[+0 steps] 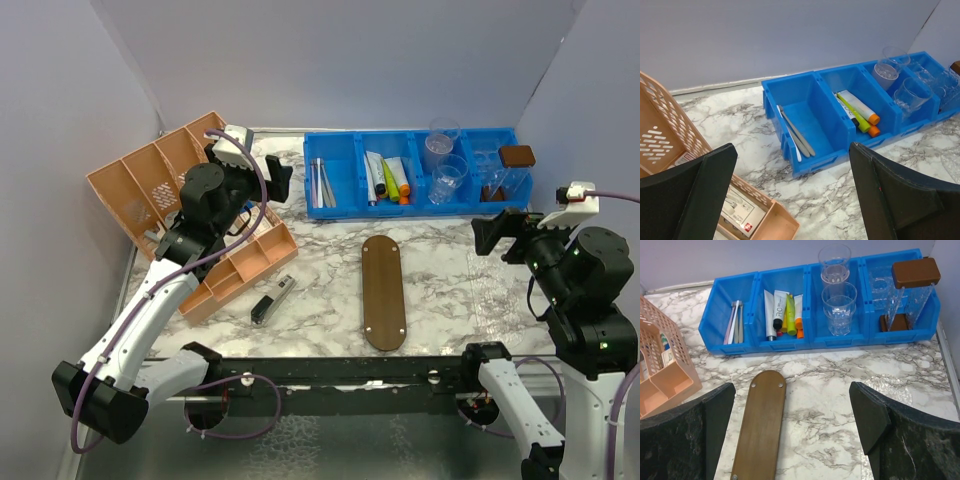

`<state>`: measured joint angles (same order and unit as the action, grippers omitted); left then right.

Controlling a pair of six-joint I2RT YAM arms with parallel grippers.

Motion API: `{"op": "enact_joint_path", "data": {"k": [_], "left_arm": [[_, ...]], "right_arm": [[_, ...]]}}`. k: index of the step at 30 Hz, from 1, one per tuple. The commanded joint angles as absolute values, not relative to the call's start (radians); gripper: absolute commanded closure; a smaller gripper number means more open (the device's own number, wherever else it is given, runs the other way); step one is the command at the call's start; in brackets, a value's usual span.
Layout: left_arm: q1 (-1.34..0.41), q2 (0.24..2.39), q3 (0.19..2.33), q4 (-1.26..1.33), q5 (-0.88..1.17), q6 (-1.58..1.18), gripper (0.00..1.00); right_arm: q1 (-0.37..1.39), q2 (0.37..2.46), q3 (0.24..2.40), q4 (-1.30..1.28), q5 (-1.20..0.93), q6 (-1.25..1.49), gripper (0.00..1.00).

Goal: Prepare toiletry sets of a toothbrush and toothpaste on the tray
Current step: Pick up the cup from the storage box.

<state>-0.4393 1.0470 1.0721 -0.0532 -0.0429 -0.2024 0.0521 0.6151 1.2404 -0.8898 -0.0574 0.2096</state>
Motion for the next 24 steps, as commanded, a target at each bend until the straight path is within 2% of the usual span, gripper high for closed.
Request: {"op": "enact_joint_path", "data": {"k": [1,13,19,24], "left_arm": [[-0.445,1.044,1.066,-0.026,-0.051,-0.198,0.01],[-0.453,1.051,1.052,-0.013,-0.045,-0.21,0.01],[-0.495,1.06,1.048,-0.011,-0.048,-0.216,0.01],[-0.558,1.052,1.046,-0.014,-0.091,-0.187,0.01]], "right_arm": [[0.047,0.617,1.232,-0.858,-0.038,0.202,0.0],[0.048,0.767,1.205,-0.729,-0.024,0.207,0.0],[0.048,0.968,1.255,-0.685,0.075,0.167,0.0],[0.048,1.142,1.34,-0.636,0.177,0.15,0.07]]}}
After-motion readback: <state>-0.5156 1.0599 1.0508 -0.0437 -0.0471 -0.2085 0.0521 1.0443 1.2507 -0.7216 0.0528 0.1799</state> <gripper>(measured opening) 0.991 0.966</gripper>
